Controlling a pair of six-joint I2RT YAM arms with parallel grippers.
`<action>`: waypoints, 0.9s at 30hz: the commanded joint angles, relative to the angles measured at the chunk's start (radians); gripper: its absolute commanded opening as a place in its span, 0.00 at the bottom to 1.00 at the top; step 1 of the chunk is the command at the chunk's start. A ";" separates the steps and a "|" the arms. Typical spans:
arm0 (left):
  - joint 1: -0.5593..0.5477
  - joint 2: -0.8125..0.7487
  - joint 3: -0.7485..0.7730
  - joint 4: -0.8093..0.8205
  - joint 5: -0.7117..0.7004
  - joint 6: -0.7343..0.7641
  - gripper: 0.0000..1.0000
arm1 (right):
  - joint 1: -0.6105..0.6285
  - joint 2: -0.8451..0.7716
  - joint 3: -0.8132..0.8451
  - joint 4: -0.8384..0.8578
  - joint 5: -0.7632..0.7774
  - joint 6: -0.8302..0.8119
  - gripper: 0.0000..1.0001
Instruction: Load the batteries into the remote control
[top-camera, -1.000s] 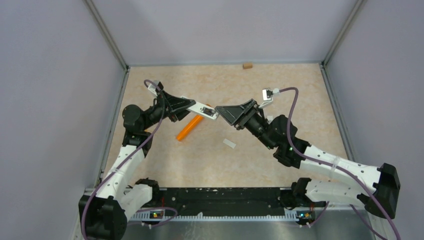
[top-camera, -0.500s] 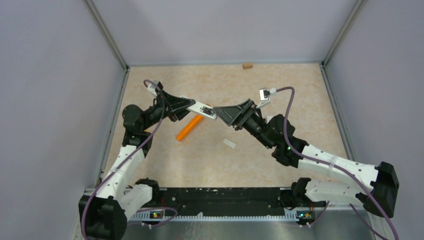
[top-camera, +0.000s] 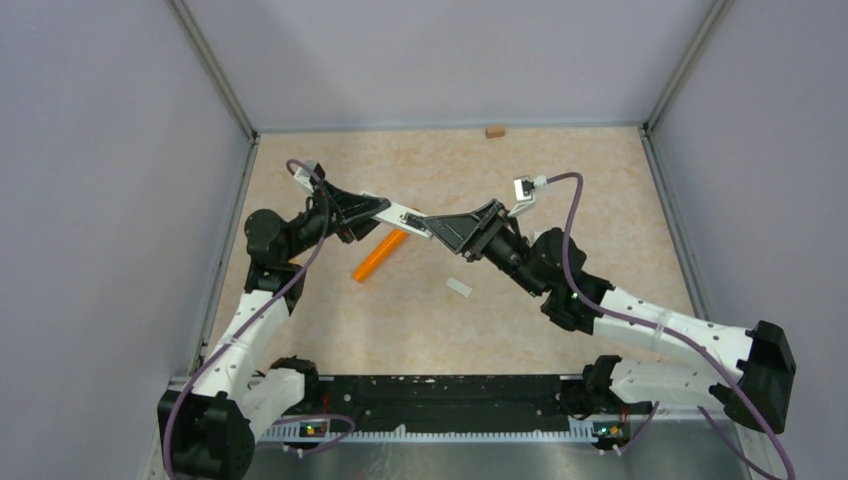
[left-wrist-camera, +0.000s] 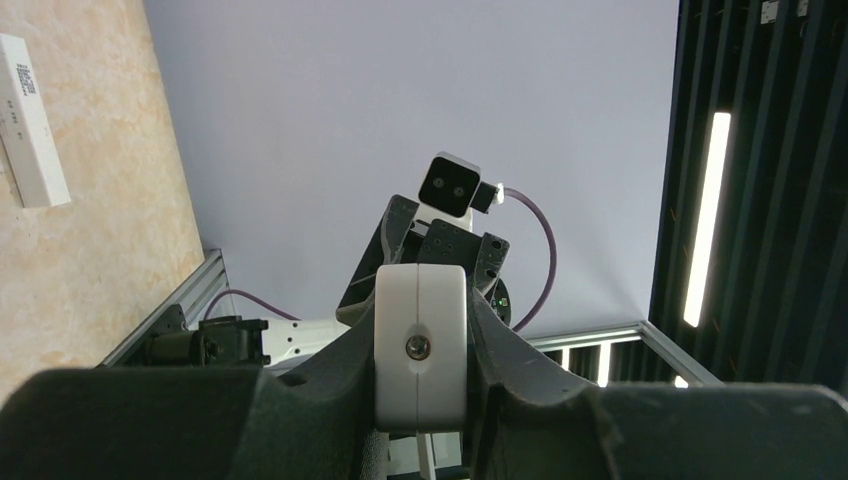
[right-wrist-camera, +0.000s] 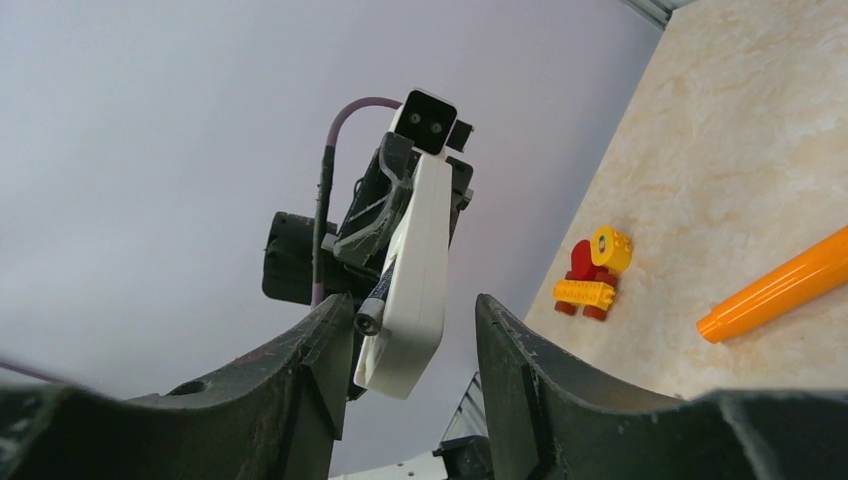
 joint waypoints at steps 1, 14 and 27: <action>0.001 -0.015 0.006 0.069 0.002 0.009 0.00 | -0.010 0.012 0.052 0.012 0.000 -0.012 0.47; 0.002 -0.020 0.055 0.019 0.046 0.124 0.00 | -0.016 0.041 0.080 -0.052 -0.012 0.024 0.53; 0.002 0.001 0.050 0.028 0.025 0.103 0.00 | -0.016 -0.017 -0.003 0.078 -0.024 0.029 0.71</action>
